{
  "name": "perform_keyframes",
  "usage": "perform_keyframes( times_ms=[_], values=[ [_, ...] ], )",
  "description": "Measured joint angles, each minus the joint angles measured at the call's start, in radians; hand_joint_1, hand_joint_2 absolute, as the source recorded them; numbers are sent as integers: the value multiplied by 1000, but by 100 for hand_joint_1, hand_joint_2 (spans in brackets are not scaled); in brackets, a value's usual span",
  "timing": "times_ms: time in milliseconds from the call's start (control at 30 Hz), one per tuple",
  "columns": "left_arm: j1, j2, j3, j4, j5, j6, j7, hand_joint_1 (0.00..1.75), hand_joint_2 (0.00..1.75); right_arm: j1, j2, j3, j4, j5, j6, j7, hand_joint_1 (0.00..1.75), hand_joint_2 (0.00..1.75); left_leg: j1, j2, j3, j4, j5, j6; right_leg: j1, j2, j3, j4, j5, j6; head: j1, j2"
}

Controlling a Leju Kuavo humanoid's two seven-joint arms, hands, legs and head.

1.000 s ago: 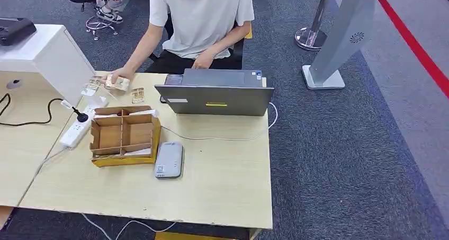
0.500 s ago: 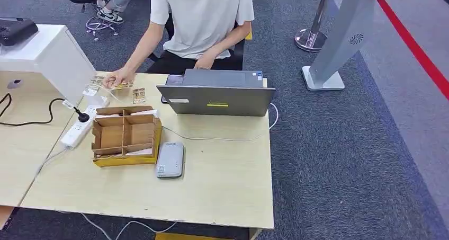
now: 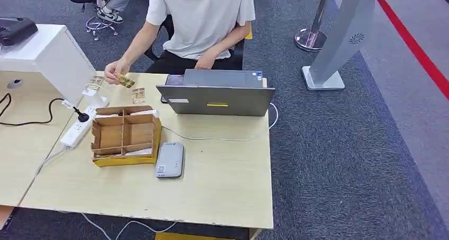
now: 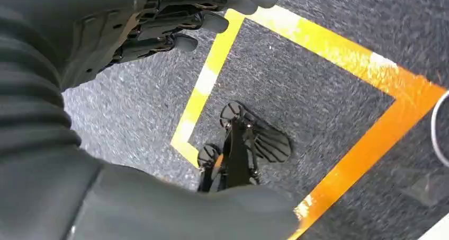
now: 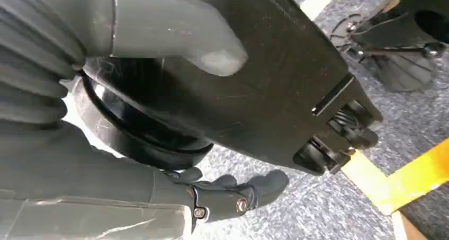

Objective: Pass the card to the sensor for recognition and then transmit it.

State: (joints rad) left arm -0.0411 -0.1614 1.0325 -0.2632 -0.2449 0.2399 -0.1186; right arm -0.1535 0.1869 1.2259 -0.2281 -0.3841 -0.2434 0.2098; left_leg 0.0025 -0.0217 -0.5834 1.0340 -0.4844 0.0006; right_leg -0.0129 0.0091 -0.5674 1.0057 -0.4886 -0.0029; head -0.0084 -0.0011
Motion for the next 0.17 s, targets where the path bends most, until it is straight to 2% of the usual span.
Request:
perform_keyframes(
  times_ms=[167],
  values=[
    [21,18,-118,0,27,-27,12,0,0,29,-19,-135,-11,46,25,-25,0,0,0,0,0,0,0,0,0,0,0,0,0,0,0,0]
  ],
)
